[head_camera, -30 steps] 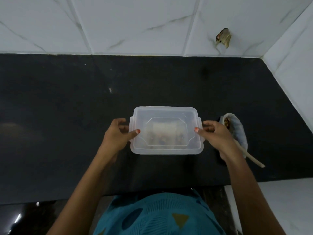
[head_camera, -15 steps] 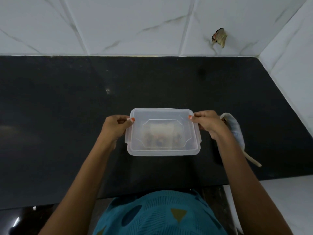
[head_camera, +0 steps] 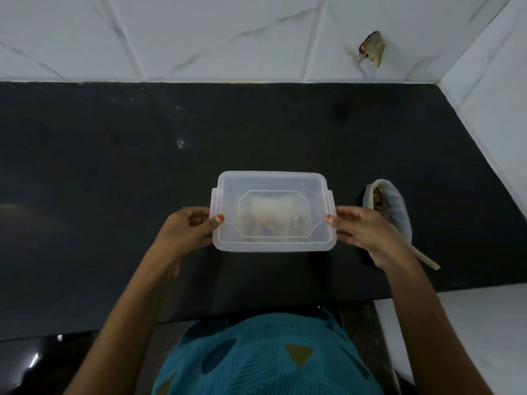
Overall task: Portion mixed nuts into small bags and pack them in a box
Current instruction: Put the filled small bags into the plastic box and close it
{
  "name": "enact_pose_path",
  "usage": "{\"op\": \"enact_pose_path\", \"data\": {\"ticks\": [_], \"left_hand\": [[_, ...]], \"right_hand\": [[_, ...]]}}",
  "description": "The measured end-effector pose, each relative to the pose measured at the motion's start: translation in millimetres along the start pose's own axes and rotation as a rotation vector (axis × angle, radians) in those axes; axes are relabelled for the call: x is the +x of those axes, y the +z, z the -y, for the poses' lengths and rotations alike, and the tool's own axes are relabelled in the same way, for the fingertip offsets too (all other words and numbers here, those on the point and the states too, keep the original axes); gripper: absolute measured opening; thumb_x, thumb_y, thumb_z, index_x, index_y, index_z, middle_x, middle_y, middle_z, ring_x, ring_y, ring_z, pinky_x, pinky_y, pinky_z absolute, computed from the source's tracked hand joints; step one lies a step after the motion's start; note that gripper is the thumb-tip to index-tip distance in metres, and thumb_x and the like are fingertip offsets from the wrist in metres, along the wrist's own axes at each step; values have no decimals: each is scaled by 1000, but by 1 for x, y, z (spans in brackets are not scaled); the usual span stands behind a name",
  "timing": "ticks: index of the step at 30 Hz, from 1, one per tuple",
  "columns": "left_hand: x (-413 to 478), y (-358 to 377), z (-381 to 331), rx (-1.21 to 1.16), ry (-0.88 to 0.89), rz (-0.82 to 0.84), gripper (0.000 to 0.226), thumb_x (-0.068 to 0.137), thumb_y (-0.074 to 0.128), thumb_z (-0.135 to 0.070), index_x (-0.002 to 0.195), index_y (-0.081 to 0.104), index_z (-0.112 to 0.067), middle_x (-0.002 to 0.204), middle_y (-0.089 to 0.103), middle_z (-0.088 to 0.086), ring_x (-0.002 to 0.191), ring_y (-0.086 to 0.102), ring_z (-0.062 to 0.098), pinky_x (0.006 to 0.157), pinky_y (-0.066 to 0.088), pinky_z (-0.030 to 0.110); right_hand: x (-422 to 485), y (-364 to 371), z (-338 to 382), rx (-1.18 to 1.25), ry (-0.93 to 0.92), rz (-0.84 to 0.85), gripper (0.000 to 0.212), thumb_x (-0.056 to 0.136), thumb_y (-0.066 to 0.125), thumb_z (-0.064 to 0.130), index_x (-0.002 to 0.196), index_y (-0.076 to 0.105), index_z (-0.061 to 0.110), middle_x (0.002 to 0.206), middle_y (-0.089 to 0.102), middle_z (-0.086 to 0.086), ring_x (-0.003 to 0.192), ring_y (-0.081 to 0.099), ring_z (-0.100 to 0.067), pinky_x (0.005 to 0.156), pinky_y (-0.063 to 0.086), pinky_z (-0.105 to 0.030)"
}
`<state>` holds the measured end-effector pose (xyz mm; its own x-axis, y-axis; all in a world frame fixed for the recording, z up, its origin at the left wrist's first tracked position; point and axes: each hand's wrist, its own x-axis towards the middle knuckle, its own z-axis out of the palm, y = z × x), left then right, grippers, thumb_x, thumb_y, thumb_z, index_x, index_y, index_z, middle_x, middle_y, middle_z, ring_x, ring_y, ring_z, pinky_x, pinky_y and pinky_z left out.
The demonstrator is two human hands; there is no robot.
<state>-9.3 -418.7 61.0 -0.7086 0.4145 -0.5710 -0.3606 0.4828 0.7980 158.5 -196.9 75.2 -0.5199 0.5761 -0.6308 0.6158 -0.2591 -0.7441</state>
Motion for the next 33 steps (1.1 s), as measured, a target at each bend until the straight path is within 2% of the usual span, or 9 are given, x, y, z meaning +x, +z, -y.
{"op": "enact_pose_path", "data": {"ticks": [7, 11, 14, 16, 20, 23, 26, 30, 33], "left_hand": [[2, 3, 9, 48, 69, -47, 31, 80, 68, -8, 109, 58, -8, 96, 64, 4, 79, 64, 10, 54, 53, 14], [4, 4, 10, 193, 106, -84, 39, 80, 69, -13, 116, 55, -9, 95, 61, -1, 83, 59, 9, 71, 52, 22], [3, 10, 6, 430, 195, -147, 58, 81, 68, -12, 133, 41, -9, 119, 53, 4, 102, 53, 14, 86, 40, 24], [-1, 23, 1, 536, 387, -243, 62, 80, 68, -8, 135, 39, -10, 137, 42, 7, 121, 44, 20, 94, 33, 24], [3, 60, -6, 730, 648, -237, 65, 90, 57, -30, 145, 26, -15, 153, 23, 5, 142, 17, 20, 115, 12, 35], [17, 76, -1, 1068, 616, -203, 68, 94, 32, -50, 149, 2, -22, 158, -2, 4, 145, -5, 21, 115, -6, 40], [23, 78, 5, 1163, 599, -206, 66, 95, 21, -53, 148, -2, -24, 157, -8, 4, 145, -7, 23, 114, -10, 41], [22, 80, 4, 1195, 605, -212, 63, 96, 22, -51, 149, 2, -23, 157, -6, 6, 145, -5, 24, 115, -9, 44], [19, 85, -1, 1217, 602, -230, 59, 97, 23, -47, 149, 5, -23, 157, -5, 7, 145, -7, 24, 113, -10, 48]], "right_hand": [[5, 8, -9, -63, -23, -72, 36, 83, 63, 6, 119, 56, 5, 97, 63, -3, 89, 62, -16, 78, 52, -30], [3, 8, -7, -42, -35, -58, 35, 83, 63, 6, 117, 57, 6, 99, 64, -4, 87, 62, -15, 75, 52, -27], [3, 13, -7, -216, -159, -149, 47, 84, 63, 11, 129, 48, 13, 116, 56, -1, 94, 54, -10, 75, 45, -21], [6, 24, -4, -351, -353, -277, 54, 85, 63, 18, 134, 41, 17, 126, 47, -2, 110, 48, -13, 88, 42, -25], [18, 54, -2, -792, -620, -294, 58, 92, 49, 36, 142, 28, 15, 146, 30, -4, 137, 22, -18, 112, 19, -36], [28, 61, -8, -1063, -644, -285, 66, 96, 34, 42, 147, 7, 11, 156, 6, -4, 143, 0, -17, 115, -1, -34], [34, 60, -14, -1143, -619, -256, 64, 98, 22, 44, 146, -5, 11, 156, -8, -3, 142, -8, -13, 112, -10, -29], [35, 56, -12, -1113, -620, -177, 64, 98, 25, 42, 146, -2, 11, 156, -7, -2, 142, -7, -12, 112, -9, -29], [27, 45, -7, -456, -637, -118, 43, 96, 44, 26, 137, 39, 14, 145, 35, 3, 135, 29, -9, 115, 18, -32]]}}
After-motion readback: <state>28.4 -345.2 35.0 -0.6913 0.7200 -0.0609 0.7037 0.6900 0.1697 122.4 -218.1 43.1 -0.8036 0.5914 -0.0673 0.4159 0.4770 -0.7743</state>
